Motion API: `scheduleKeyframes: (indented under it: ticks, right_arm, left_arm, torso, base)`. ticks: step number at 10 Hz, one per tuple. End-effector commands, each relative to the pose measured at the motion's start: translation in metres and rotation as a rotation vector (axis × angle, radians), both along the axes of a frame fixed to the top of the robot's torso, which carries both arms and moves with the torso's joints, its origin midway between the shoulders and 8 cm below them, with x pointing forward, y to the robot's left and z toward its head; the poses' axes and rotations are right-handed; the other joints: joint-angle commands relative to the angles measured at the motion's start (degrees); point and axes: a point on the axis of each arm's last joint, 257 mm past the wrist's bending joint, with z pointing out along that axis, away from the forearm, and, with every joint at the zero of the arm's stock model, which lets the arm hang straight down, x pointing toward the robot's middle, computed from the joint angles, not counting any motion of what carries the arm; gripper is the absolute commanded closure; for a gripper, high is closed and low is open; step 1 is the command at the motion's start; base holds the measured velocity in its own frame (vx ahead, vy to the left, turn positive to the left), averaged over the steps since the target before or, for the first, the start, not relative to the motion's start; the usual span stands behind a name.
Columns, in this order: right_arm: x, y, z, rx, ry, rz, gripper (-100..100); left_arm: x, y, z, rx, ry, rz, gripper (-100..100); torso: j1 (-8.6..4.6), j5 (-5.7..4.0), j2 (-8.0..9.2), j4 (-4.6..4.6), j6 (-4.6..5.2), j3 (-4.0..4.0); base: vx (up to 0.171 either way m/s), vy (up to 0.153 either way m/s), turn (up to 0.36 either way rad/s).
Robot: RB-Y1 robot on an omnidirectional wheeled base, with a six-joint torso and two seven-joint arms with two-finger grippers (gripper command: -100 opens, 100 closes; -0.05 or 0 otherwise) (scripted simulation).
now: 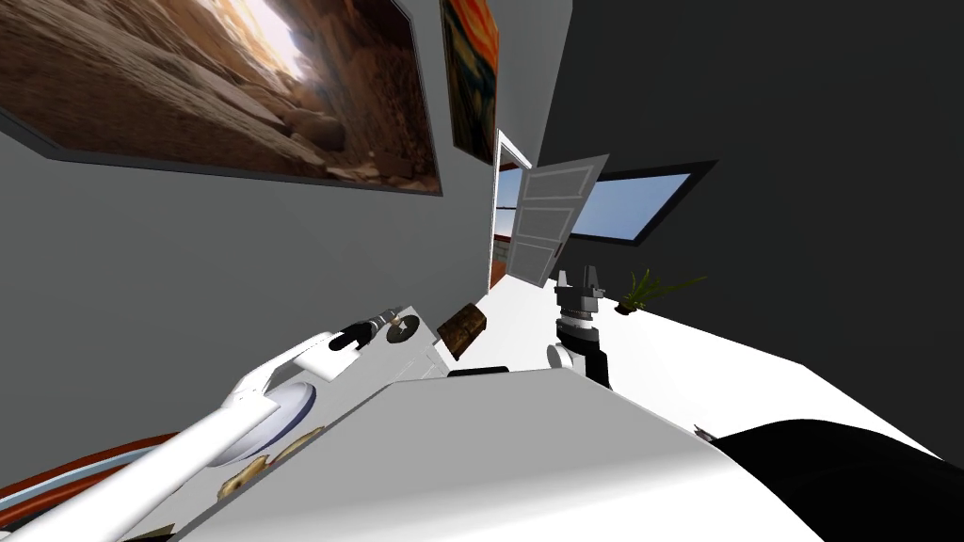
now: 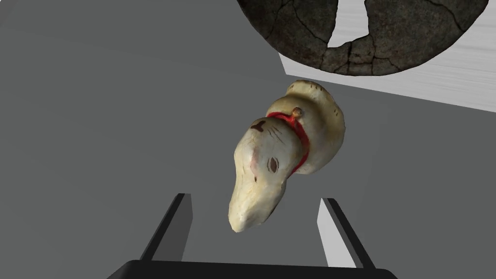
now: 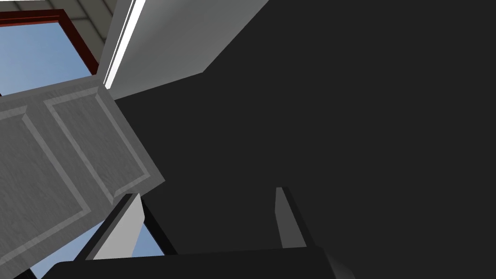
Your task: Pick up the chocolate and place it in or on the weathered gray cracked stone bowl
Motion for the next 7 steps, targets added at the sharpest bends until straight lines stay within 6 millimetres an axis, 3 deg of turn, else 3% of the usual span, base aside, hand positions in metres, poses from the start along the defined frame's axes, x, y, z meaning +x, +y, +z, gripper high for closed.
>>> scheduleKeyframes:
  ticks: [1,4,5,6,7]
  right_arm:
    - [0.000,0.000,0.000,0.000,0.000,0.000,0]
    - [0.000,0.000,0.000,0.000,0.000,0.000,0]
    - [0.000,0.000,0.000,0.000,0.000,0.000,0]
    - [0.000,0.000,0.000,0.000,0.000,0.000,0]
    - [0.000,0.000,0.000,0.000,0.000,0.000,0]
  left_arm:
    - [0.000,0.000,0.000,0.000,0.000,0.000,-100]
    - [0.000,0.000,0.000,0.000,0.000,0.000,-100]
    - [0.000,0.000,0.000,0.000,0.000,0.000,0]
    - [0.002,-0.005,0.013,0.001,-0.004,-0.010,-100]
    - [0.003,-0.009,0.020,0.002,-0.005,-0.015,-100]
  torso:
    - [0.00,0.00,0.00,0.00,0.00,0.00]
    - [-0.05,-0.01,0.06,0.02,0.00,0.04]
    - [-0.05,-0.02,0.07,0.02,0.00,0.04]
    - [-0.05,-0.02,0.07,0.02,0.00,0.04]
    - [-0.05,-0.02,0.03,0.02,-0.02,0.03]
  base:
    - [0.000,0.000,0.000]
    - [0.000,0.000,0.000]
    - [0.000,0.000,0.000]
    - [0.015,0.006,0.083]
    - [0.031,0.012,0.080]
